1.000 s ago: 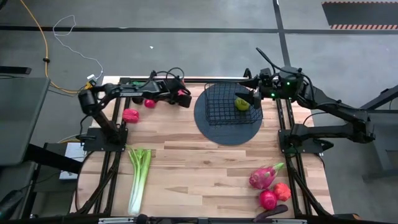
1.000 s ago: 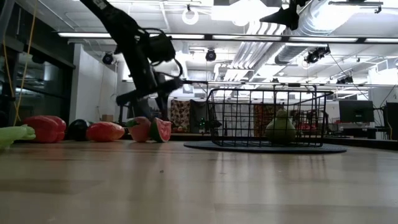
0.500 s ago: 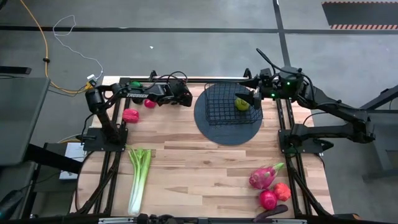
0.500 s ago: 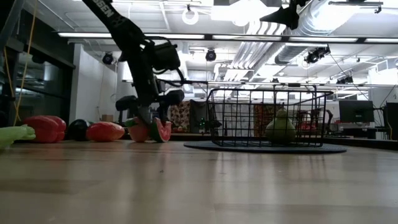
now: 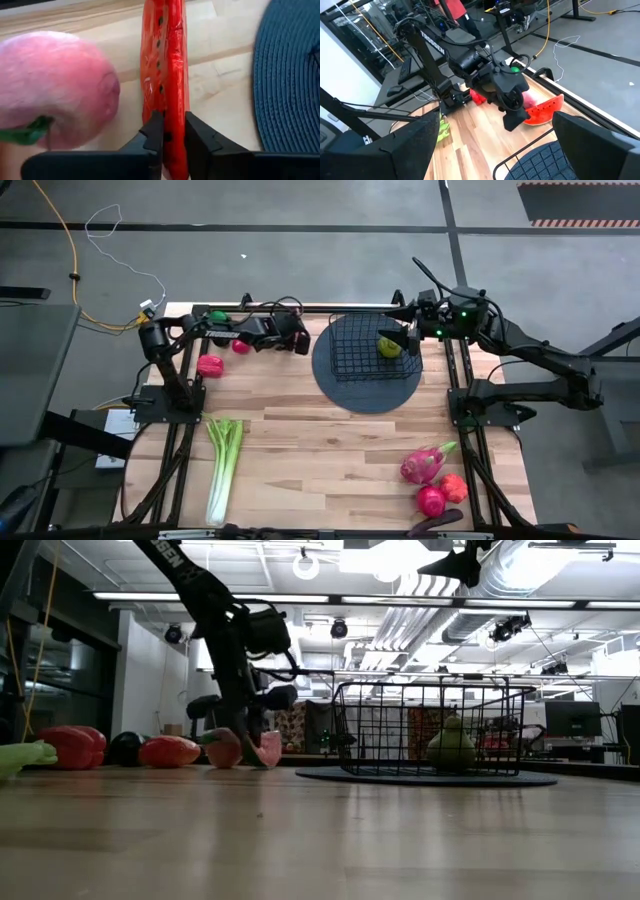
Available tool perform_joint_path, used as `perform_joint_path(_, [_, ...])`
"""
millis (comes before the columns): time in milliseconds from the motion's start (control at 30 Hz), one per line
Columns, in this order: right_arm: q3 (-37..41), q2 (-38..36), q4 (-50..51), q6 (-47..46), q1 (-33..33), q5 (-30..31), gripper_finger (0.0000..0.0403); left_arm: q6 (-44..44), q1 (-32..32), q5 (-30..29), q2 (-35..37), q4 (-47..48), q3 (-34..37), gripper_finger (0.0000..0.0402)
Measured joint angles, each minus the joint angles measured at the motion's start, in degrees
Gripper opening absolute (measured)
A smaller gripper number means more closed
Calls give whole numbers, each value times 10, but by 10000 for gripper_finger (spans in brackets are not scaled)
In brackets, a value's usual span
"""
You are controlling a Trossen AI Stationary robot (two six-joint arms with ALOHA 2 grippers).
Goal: Build produce basket
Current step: Put the watermelon into the black wire basket
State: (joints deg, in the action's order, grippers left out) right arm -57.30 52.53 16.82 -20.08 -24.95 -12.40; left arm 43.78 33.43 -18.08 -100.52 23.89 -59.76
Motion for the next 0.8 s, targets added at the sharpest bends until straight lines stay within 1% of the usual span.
perform_joint_path(100, [0,0,-7,0,0,0,378,-23,4,-1,37,26,-8,35])
perform_joint_path(167, [0,0,-13,0,0,0,378,-50,10,-9,75,52,-18,35])
perform_joint_path(267, [0,0,-28,0,0,0,378,-117,11,-17,134,56,-45,35])
perform_joint_path(400, [0,0,-48,-7,0,1,378,-203,-3,-12,182,90,-117,35])
perform_joint_path(533, [0,0,-68,-9,0,1,378,-237,-38,-26,170,143,-221,35])
perform_joint_path(600, [0,0,-81,-9,0,1,378,-240,-64,-43,148,143,-267,35])
perform_joint_path(733, [0,0,-114,-10,0,1,378,-219,-115,-60,91,136,-333,35])
perform_joint_path(800, [0,0,-141,-20,0,1,378,-186,-138,-64,61,130,-352,35])
